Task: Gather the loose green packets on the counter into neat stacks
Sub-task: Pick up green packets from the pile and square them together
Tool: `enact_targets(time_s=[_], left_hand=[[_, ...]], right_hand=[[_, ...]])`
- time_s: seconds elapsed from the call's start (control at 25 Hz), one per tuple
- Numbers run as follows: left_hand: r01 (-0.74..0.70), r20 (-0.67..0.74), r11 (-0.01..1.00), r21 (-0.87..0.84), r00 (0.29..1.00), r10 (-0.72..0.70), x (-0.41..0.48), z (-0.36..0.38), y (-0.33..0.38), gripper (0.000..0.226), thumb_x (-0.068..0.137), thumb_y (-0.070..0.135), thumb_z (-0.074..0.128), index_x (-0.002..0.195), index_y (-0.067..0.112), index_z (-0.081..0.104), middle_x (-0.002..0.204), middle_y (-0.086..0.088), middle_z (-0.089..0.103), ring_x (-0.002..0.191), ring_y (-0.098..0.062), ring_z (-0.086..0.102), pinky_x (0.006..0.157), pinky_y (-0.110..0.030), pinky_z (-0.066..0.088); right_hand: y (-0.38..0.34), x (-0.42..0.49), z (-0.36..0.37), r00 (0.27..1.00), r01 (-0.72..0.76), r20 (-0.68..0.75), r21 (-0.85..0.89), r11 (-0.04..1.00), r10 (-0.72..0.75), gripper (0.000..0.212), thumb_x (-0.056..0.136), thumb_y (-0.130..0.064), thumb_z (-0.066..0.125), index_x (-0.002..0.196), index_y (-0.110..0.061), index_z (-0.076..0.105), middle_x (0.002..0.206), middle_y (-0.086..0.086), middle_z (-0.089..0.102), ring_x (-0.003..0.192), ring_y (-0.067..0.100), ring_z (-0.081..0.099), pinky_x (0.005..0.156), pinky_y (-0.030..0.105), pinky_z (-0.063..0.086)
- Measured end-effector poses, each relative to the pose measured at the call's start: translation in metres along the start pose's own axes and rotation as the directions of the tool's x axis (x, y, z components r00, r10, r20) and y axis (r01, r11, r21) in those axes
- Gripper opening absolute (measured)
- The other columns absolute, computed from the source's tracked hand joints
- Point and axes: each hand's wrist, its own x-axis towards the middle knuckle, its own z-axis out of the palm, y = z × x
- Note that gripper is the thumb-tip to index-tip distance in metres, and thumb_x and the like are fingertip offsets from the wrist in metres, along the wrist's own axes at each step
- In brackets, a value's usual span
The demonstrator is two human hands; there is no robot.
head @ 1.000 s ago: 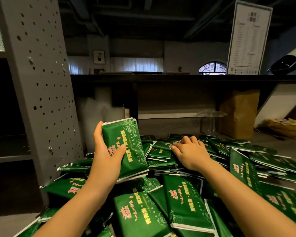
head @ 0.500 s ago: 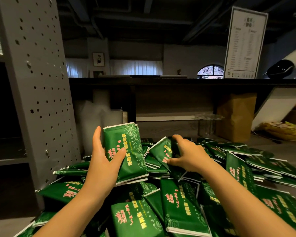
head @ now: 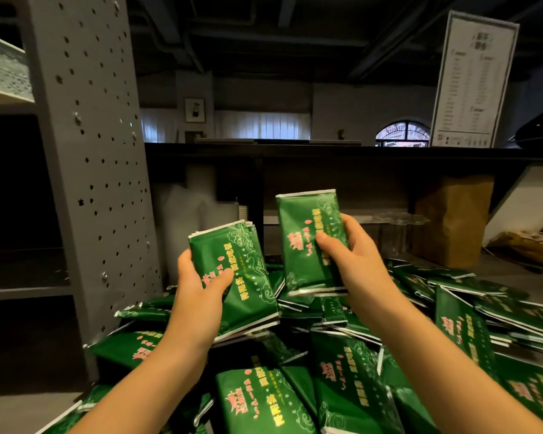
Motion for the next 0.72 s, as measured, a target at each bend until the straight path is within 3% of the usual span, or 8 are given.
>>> enact_targets(time_s=[0.16,0.32,0.44,0.56,0.64,0.72], left_hand=[[-0.101,-0.017,0.995,0.004,0.995,0.101,-0.004,0.003,0.000,0.059,0.096,0.006,0.045,0.140,0.038,0.024,0.113,0.012,0.059,0.100,-0.006,0.061,0.084,-0.030,0.051],[-0.113,0.070,0.991,-0.067,0.991,0.118,-0.008,0.008,-0.002,0.043,0.100,0.013,0.036,0.132,0.041,0.032,0.095,0.017,0.070,0.087,-0.002,0.068,0.063,-0.023,0.056],[-0.107,0.138,0.991,-0.075,0.984,0.116,-0.012,0.012,-0.004,0.047,0.099,0.022,0.037,0.141,0.042,0.025,0.114,0.011,0.066,0.101,-0.005,0.065,0.084,-0.029,0.056],[-0.150,0.154,0.989,0.015,0.977,0.146,-0.012,0.013,-0.005,0.064,0.095,0.006,0.046,0.143,0.037,0.017,0.121,0.011,0.057,0.098,0.008,0.061,0.082,-0.009,0.049],[-0.175,0.128,0.983,0.049,0.977,0.168,-0.008,0.010,-0.004,0.067,0.095,0.001,0.045,0.143,0.036,0.015,0.115,0.016,0.055,0.089,0.014,0.060,0.072,-0.005,0.047],[-0.163,0.077,0.986,0.042,0.984,0.160,-0.003,0.005,-0.001,0.068,0.096,0.001,0.044,0.144,0.036,0.013,0.106,0.021,0.054,0.079,0.014,0.061,0.063,-0.007,0.048]], right_hand=[[0.005,-0.018,0.027,0.986,0.097,0.137,-0.016,0.995,-0.094,0.034,0.094,-0.006,0.052,0.117,-0.031,0.050,0.111,-0.008,0.066,0.100,0.006,0.064,0.083,0.025,0.054],[0.020,-0.029,0.043,0.977,0.128,0.183,-0.091,0.988,-0.109,0.047,0.090,-0.026,0.051,0.134,-0.033,0.039,0.131,-0.006,0.052,0.121,0.009,0.052,0.103,0.039,0.044],[0.026,-0.034,0.050,0.962,0.140,0.254,-0.146,0.979,-0.099,0.059,0.096,-0.026,0.045,0.148,-0.033,0.017,0.147,-0.011,0.036,0.135,0.005,0.035,0.113,0.040,0.031],[0.030,-0.034,0.051,0.947,0.119,0.317,-0.202,0.972,-0.050,0.069,0.099,-0.028,0.040,0.150,-0.034,-0.006,0.157,-0.015,0.011,0.143,0.000,0.012,0.119,0.037,0.017],[0.025,-0.029,0.044,0.927,0.084,0.376,-0.210,0.974,0.001,0.064,0.100,-0.027,0.037,0.150,-0.033,-0.003,0.156,-0.020,0.007,0.142,-0.005,0.010,0.119,0.029,0.015],[0.018,-0.022,0.033,0.933,0.095,0.359,-0.290,0.952,0.016,0.051,0.101,-0.027,0.034,0.149,-0.031,0.017,0.150,-0.019,0.025,0.134,-0.006,0.026,0.109,0.013,0.025]])
